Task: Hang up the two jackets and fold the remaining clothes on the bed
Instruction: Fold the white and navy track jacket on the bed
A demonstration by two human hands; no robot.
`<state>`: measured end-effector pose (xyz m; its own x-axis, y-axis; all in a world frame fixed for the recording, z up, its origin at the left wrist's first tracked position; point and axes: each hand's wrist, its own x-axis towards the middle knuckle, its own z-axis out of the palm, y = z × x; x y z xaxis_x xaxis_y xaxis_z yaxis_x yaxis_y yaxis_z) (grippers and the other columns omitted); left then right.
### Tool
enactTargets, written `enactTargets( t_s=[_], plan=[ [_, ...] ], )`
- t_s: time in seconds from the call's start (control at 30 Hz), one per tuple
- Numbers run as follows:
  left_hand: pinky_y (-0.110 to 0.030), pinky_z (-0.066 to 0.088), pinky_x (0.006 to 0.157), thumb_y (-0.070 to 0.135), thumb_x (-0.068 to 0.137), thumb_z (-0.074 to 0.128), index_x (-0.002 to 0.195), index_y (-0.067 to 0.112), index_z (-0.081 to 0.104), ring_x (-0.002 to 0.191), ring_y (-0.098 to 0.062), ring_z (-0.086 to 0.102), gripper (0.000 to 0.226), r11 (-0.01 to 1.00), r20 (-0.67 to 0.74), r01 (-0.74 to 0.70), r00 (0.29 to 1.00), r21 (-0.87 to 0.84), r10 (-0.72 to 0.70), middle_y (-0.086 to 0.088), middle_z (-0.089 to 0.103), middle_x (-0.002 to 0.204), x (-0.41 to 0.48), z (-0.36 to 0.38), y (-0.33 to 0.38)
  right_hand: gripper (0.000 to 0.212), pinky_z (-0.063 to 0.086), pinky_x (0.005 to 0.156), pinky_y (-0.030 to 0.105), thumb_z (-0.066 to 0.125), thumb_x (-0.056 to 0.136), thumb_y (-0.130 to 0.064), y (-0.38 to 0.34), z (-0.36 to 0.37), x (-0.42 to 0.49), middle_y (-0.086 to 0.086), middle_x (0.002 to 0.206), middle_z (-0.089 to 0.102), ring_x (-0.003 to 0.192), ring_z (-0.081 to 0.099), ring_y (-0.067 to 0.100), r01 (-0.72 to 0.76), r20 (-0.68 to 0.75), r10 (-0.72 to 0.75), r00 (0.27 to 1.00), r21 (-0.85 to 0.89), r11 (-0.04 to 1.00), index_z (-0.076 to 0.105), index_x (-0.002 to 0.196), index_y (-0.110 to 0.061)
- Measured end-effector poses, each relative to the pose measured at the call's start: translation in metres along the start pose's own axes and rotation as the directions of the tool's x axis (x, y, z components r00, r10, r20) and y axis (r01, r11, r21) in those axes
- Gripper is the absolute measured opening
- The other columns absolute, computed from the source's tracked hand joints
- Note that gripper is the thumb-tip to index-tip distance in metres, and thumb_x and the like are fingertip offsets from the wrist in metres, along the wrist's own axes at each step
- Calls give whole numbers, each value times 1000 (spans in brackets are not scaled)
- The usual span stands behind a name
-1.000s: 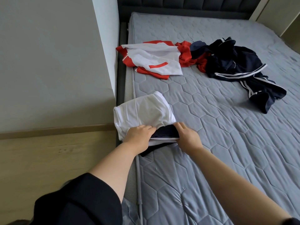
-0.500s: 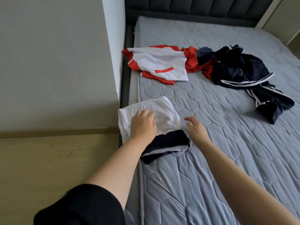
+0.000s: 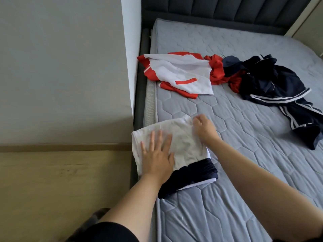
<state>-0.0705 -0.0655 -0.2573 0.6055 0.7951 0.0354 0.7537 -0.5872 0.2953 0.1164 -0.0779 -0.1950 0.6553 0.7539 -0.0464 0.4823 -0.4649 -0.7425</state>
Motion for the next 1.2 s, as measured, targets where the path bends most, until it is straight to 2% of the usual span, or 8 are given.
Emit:
enactTargets(
  t_s=[0.1, 0.33, 0.47, 0.67, 0.77, 0.93, 1.07, 1.2],
  plan=[
    [-47, -20, 107, 35, 94, 29, 142, 38, -18, 142, -24, -23, 66, 989, -59, -146, 987, 9, 146, 3, -14, 157, -2, 4, 3, 29, 41, 70, 10, 38, 96, -16, -22, -1, 17, -6, 99, 64, 91, 55, 6, -1, 123, -25, 992, 208, 978, 66, 102, -13],
    [-56, -3, 112, 49, 94, 19, 127, 46, -40, 143, -19, -22, 67, 995, 36, -104, 994, -6, 104, 5, -23, 156, 2, 10, -3, 43, 39, 59, 23, 44, 95, -29, -35, 12, 46, -7, 59, 57, 58, 50, 9, -55, 281, 71, 957, -65, 996, 61, 57, -20],
    [-52, -3, 114, 53, 95, 18, 138, 43, -27, 143, -15, -20, 63, 995, 68, -84, 994, -45, 87, 8, -18, 157, -1, 12, -6, 40, 35, 51, 25, 44, 92, -31, -24, 19, 53, 0, 58, 52, 54, 46, 15, -112, 183, 136, 974, -136, 984, 56, 60, -9],
    [-42, -6, 115, 53, 97, 18, 149, 35, -9, 143, -10, -18, 61, 995, 118, -52, 991, -81, 61, 10, -17, 157, -5, 14, -17, 42, 26, 52, 28, 45, 89, -20, -5, 29, 51, 5, 54, 32, 54, 29, 18, -320, -110, 324, 940, 54, 946, 31, 51, -13],
    [-41, -7, 115, 52, 97, 18, 149, 35, -9, 143, -10, -18, 61, 995, 130, -34, 990, -96, 46, 9, -17, 157, -5, 12, -18, 38, 21, 49, 31, 44, 89, -16, -12, 34, 45, 4, 55, 33, 58, 31, 20, -174, -183, 159, 970, -70, 982, 33, 53, -12],
    [-43, -5, 115, 51, 97, 20, 150, 33, -6, 144, -12, -15, 61, 996, 134, -28, 990, -89, 40, 7, -15, 158, -6, 9, -16, 23, 34, 77, 32, 46, 93, -23, -6, 32, 19, 10, 108, 58, 105, 49, 29, 282, 26, -303, 953, -446, 850, 61, 102, -6],
    [-42, -5, 115, 50, 97, 20, 150, 31, -5, 144, -13, -15, 61, 998, 169, -26, 985, -59, 36, 7, -15, 158, -6, 7, -16, 28, 40, 72, 33, 51, 91, -39, 18, 20, 13, 13, 104, 61, 101, 53, 30, -49, 72, 72, 995, -279, 959, 58, 90, -11],
    [-41, -6, 115, 52, 97, 19, 150, 32, -6, 144, -13, -15, 62, 997, 180, -17, 983, -76, 31, 7, -16, 158, -7, 7, -21, 61, 37, 75, 29, 57, 83, -57, 11, 15, 11, 5, 106, 57, 101, 57, 27, -332, 76, 328, 942, 53, 942, 52, 119, -8]
  ],
)
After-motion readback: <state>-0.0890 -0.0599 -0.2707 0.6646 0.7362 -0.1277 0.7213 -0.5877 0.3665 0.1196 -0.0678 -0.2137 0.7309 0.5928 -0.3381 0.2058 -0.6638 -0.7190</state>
